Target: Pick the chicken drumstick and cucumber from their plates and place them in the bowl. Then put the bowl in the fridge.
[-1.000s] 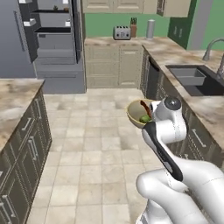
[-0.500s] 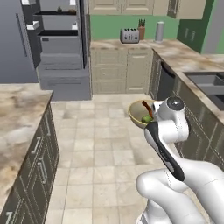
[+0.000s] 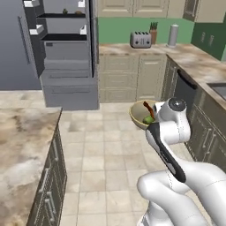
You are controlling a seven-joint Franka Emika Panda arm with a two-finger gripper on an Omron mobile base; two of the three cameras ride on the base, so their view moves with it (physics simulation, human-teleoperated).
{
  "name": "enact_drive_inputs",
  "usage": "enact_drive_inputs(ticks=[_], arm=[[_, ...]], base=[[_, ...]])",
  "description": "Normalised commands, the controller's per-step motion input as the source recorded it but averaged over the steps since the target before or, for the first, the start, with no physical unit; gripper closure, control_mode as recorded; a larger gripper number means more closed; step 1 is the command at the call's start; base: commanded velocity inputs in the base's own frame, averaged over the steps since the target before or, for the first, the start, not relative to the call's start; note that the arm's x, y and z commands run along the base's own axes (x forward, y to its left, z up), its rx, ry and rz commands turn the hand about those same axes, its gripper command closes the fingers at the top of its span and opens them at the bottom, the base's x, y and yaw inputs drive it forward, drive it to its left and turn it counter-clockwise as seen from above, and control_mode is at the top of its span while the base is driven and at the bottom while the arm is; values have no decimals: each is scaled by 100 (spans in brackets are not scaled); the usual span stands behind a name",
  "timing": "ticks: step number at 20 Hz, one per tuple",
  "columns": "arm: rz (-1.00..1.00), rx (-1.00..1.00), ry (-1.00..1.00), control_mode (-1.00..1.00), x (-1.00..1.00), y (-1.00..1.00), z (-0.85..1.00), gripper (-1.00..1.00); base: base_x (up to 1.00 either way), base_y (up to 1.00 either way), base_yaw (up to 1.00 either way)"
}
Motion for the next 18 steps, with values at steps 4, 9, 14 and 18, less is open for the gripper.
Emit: enact_drive_inputs(ticks=[4,9,14,18], arm=[[0,0,0,100,0,0,0,100],[0,0,0,100,0,0,0,100],[0,0,0,100,0,0,0,100],[0,0,0,100,0,0,0,100]], base=[[94,19,2],[94,18,5],[94,18,8],[94,24,11]])
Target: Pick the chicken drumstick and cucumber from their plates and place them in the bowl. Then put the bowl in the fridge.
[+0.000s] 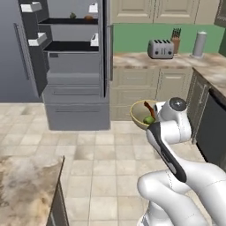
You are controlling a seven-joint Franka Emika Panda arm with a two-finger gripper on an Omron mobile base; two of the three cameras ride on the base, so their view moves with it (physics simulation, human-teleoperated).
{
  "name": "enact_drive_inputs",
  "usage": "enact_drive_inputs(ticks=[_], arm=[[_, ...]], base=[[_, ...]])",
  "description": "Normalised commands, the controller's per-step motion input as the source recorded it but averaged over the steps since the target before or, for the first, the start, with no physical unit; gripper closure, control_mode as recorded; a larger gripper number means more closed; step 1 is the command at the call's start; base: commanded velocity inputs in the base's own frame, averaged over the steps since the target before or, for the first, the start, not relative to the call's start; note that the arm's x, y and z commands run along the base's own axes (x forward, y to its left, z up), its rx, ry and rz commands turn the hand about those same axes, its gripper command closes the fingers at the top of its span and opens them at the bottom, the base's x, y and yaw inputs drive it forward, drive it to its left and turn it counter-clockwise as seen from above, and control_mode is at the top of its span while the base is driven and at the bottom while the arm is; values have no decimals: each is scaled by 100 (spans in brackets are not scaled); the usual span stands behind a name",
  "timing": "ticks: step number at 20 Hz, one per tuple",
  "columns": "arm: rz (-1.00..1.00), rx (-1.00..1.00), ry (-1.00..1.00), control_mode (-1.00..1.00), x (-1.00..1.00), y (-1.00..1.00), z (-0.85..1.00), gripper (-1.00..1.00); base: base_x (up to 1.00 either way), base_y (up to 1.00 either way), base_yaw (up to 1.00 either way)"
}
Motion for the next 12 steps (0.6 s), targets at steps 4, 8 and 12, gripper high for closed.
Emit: enact_drive_inputs(ticks=[4,8,12], arm=[[0,0,0,100,0,0,0,100],[0,0,0,100,0,0,0,100],[0,0,0,100,0,0,0,100]], base=[[94,28,15],[94,26,19],[93,30,15]])
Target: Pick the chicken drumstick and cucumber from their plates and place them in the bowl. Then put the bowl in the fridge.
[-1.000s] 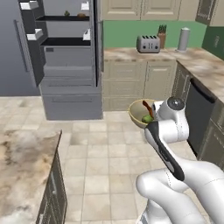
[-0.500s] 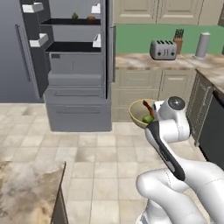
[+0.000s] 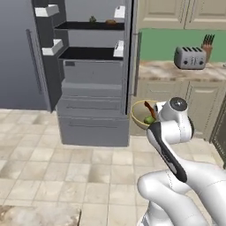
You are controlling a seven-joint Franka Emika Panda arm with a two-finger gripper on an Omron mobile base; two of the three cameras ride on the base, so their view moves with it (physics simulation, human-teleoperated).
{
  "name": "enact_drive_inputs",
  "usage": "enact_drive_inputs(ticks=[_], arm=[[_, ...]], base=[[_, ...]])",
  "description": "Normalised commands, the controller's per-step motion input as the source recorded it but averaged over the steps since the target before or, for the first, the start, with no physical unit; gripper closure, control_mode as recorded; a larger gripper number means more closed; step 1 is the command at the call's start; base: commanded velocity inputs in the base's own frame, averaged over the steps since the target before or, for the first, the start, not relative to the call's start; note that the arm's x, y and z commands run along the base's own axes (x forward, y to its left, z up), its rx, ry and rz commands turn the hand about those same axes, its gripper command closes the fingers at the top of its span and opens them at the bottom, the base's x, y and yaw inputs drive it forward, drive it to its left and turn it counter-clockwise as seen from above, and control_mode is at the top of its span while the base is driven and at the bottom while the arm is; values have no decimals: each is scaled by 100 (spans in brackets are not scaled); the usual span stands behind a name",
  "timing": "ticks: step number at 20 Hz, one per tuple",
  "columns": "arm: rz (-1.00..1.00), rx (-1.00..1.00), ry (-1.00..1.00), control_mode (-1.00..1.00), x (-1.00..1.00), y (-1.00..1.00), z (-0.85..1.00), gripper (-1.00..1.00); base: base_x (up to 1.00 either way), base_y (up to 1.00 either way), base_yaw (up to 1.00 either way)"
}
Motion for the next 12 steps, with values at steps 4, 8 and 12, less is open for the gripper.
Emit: enact_drive_inputs(ticks=[4,8,12], arm=[[0,0,0,100,0,0,0,100],[0,0,0,100,0,0,0,100],[0,0,0,100,0,0,0,100]], base=[[75,37,30],[72,32,34],[92,25,12]])
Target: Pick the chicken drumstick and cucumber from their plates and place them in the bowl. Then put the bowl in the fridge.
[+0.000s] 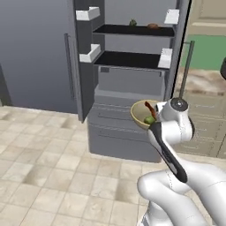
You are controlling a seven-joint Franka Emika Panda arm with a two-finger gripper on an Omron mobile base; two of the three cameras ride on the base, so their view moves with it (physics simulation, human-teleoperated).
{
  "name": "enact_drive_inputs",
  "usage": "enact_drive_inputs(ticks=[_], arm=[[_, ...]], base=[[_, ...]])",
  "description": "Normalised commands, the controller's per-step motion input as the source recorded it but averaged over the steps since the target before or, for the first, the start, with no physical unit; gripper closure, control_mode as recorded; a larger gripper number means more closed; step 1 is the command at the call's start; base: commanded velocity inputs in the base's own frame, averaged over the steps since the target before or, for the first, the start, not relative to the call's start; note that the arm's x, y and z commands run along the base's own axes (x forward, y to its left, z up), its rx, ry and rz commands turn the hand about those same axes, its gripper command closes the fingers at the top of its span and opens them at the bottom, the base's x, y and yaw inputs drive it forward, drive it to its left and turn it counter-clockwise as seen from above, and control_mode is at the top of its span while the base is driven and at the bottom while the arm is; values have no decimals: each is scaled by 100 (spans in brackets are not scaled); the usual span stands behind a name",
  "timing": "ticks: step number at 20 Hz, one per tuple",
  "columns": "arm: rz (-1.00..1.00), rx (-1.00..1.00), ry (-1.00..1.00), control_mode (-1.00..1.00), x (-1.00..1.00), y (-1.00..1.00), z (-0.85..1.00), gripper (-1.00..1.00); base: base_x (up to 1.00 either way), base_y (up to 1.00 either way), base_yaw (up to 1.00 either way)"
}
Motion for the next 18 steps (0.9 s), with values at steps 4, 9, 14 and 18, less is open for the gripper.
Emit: enact_drive_inputs(ticks=[4,9,14,18], arm=[[0,0,0,100,0,0,0,100],[0,0,0,100,0,0,0,100],[0,0,0,100,0,0,0,100],[0,0,0,100,0,0,0,100]], base=[[93,12,0],[91,12,-4],[81,26,-18],[67,29,-39]])
